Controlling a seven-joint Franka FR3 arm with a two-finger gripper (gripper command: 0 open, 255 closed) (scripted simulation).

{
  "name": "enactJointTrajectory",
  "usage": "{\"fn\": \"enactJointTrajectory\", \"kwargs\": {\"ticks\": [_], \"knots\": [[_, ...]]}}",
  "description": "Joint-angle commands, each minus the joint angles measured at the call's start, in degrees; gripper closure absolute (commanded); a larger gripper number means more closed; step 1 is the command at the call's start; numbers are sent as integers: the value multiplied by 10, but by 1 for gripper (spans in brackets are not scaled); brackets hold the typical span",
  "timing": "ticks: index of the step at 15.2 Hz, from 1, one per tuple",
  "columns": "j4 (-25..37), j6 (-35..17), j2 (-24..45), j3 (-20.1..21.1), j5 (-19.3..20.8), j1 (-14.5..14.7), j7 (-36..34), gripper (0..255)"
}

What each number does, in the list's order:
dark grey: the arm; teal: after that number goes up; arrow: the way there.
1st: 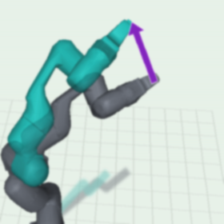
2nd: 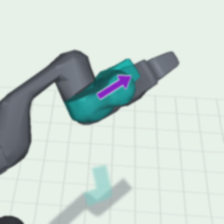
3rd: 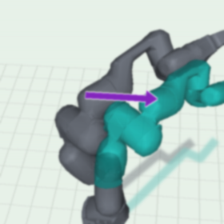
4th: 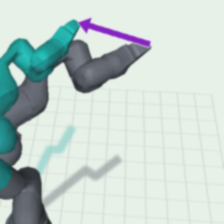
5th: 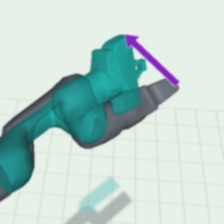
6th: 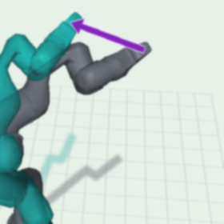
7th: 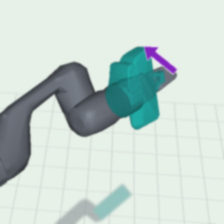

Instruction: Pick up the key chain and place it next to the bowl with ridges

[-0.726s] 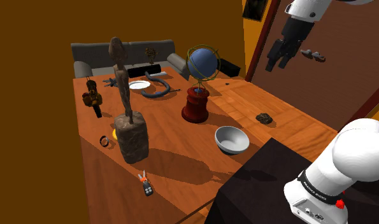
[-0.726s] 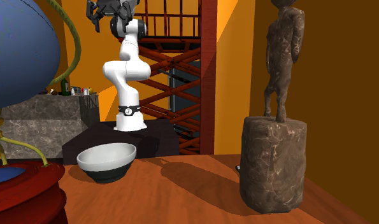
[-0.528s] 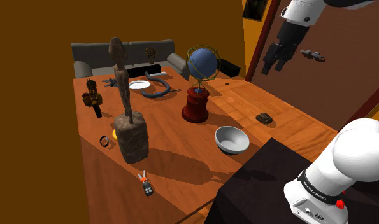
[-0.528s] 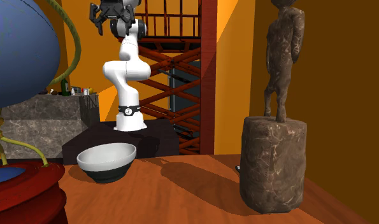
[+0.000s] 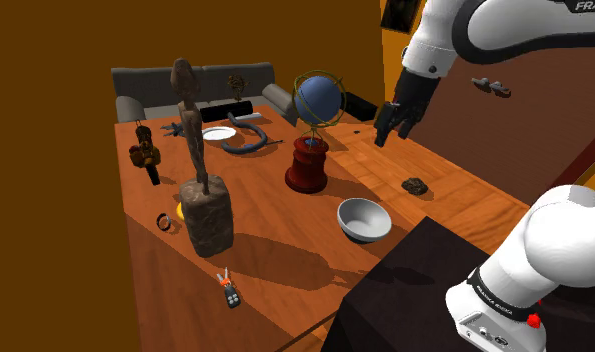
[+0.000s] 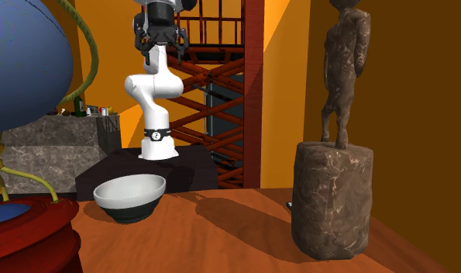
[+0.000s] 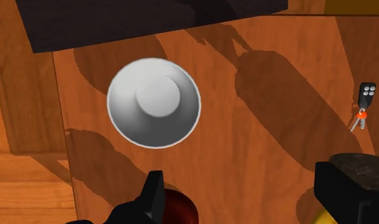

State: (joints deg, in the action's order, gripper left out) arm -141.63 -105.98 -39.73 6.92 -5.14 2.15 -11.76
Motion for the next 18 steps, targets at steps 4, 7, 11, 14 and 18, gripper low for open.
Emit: {"fn": "enactJointTrajectory", "kwargs": {"ticks": [4,7,11,14,18], "knots": [[-22,-82,61,48,-20,16,-46,0],[-24,-129,107,78,-27,23,-75,0],[-16,-191,178,117,-26,29,-117,0],[-2,-234,238,146,-15,31,-153,0],[26,-286,325,181,20,31,-212,0]]}}
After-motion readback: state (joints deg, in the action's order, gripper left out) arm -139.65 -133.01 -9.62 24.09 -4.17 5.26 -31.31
